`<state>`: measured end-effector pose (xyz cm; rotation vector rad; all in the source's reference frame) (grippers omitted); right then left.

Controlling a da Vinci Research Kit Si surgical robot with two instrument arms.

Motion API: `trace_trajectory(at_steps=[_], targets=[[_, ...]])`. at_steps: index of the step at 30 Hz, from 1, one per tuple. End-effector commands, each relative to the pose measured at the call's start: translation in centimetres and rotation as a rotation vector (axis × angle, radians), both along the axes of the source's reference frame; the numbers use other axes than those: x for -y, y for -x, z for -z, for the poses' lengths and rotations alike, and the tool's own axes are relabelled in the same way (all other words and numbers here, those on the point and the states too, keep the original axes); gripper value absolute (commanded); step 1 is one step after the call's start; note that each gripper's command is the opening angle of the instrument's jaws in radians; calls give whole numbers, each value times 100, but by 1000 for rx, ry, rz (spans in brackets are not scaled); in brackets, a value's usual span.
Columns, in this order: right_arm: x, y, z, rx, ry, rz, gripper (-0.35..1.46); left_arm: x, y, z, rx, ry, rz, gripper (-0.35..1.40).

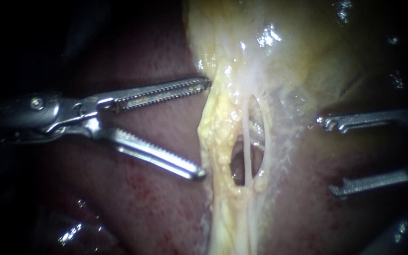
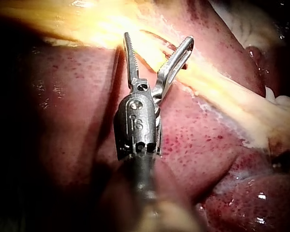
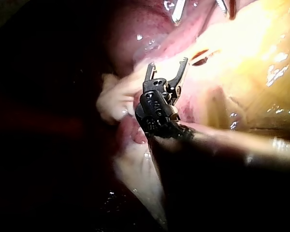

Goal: Grabbing gallbladder

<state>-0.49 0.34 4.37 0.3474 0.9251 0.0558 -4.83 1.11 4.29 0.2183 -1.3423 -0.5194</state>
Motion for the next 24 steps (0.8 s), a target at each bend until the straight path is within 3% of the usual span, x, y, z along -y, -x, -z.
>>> trace_trajectory(at_steps=[1,10,13,19,24], targets=[[0,0,0,0,0,0,56,-1,2,-1,-6,-4,10,86],[0,0,0,0,0,0,56,9,20,-14,-28,-113,131,79],[0,0,0,0,0,0,56,14,24,-19,-56,-143,170,76],[0,0,0,0,0,0,56,21,26,-27,-102,-193,226,64],[0,0,0,0,0,0,56,21,24,-29,-110,-220,263,54]])
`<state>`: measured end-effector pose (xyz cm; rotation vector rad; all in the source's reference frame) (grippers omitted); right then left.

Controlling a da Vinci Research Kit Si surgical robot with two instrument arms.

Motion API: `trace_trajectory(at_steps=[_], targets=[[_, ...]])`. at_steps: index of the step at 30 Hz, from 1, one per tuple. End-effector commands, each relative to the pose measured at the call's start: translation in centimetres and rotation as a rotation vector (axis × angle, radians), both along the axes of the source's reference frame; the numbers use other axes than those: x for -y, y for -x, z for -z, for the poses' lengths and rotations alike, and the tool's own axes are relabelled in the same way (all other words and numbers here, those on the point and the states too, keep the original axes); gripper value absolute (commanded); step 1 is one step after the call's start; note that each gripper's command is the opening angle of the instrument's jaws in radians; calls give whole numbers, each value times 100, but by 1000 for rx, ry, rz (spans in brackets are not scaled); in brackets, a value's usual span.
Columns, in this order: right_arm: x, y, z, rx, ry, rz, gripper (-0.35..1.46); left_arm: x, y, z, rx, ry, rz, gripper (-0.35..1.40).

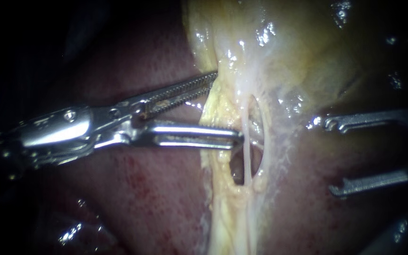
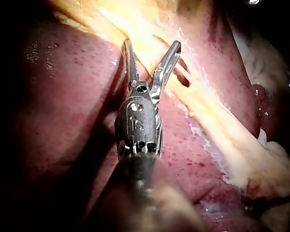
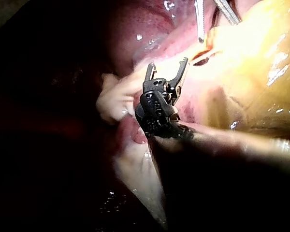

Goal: Grabbing gallbladder

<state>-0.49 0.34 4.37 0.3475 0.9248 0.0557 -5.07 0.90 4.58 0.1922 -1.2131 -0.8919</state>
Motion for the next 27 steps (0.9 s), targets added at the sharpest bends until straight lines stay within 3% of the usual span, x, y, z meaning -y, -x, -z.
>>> trace_trajectory(at_steps=[1,8,17,21,27], targets=[[0,0,0,0,0,0,56,0,-1,-1,-1,-9,10,51],[0,0,0,0,0,0,56,0,-6,-3,-18,-38,48,24],[0,0,0,0,0,0,56,3,-9,-6,-32,-66,61,-6],[0,0,0,0,0,0,56,5,-10,-6,-38,-68,59,-35],[1,0,0,0,0,0,56,6,-12,-4,-39,-74,63,-35]])
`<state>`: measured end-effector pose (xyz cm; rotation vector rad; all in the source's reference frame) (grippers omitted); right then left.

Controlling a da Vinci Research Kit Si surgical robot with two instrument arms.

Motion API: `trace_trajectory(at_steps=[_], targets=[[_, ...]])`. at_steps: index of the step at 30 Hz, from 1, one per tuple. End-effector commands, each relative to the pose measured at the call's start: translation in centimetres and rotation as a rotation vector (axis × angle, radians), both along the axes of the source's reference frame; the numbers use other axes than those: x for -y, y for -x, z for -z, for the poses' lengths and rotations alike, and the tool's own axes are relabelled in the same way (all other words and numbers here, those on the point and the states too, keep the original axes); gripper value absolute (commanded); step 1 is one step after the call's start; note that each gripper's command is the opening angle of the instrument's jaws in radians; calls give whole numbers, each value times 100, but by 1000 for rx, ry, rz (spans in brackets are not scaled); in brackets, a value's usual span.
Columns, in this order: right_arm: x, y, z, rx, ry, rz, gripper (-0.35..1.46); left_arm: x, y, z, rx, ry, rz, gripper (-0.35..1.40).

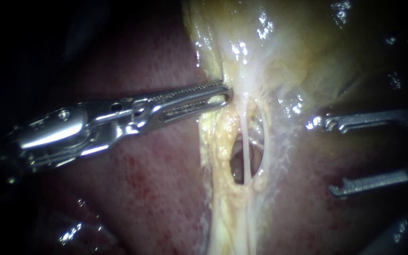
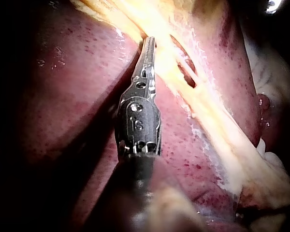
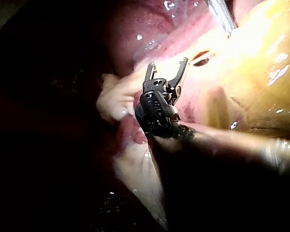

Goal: Grabbing gallbladder

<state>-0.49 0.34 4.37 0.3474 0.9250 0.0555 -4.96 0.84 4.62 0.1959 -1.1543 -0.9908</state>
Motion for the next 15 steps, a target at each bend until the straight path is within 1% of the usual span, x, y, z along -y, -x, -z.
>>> trace_trajectory(at_steps=[1,15], targets=[[0,0,0,0,0,0,56,0,0,1,1,0,2,-35],[0,0,0,0,0,0,55,1,-2,4,-1,-9,1,-35]])
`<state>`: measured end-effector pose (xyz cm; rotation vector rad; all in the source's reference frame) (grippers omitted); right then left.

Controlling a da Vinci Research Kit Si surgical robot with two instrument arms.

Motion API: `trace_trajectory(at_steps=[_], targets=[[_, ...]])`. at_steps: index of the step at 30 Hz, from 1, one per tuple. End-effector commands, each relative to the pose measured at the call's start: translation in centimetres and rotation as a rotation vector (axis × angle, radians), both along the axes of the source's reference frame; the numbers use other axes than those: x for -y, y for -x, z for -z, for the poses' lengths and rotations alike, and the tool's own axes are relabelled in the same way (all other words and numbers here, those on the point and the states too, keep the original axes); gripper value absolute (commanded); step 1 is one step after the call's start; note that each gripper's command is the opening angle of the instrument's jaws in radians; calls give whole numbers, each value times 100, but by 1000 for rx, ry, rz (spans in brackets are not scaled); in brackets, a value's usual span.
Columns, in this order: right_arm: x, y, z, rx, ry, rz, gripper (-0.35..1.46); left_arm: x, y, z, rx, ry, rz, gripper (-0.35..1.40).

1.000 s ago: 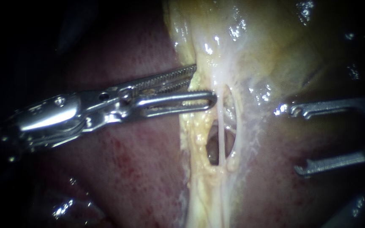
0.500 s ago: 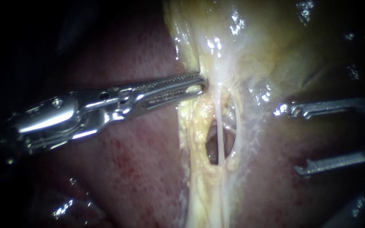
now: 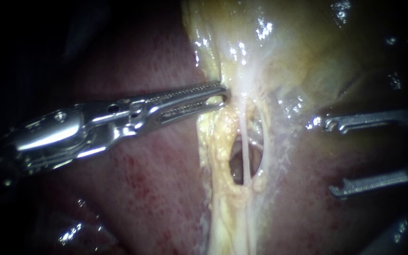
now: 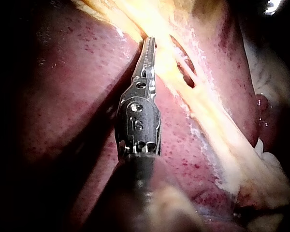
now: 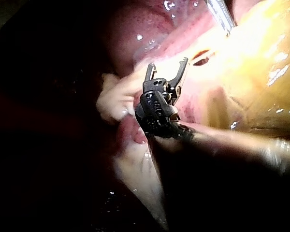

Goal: Grabbing gallbladder

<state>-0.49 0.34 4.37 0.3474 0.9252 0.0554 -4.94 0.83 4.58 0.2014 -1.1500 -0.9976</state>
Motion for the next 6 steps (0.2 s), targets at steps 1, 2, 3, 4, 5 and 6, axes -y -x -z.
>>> trace_trajectory(at_steps=[1,2,3,4,5,6], targets=[[0,0,0,0,0,0,55,0,0,0,0,0,0,-35],[0,0,0,0,0,0,55,0,0,0,0,0,0,-35],[0,0,0,0,0,0,55,0,0,0,0,0,0,-35],[0,0,0,0,0,0,55,0,0,0,0,0,0,-35],[0,0,0,0,0,0,55,0,0,0,0,0,0,-35],[0,0,0,0,0,0,55,0,0,0,0,0,0,-35]])
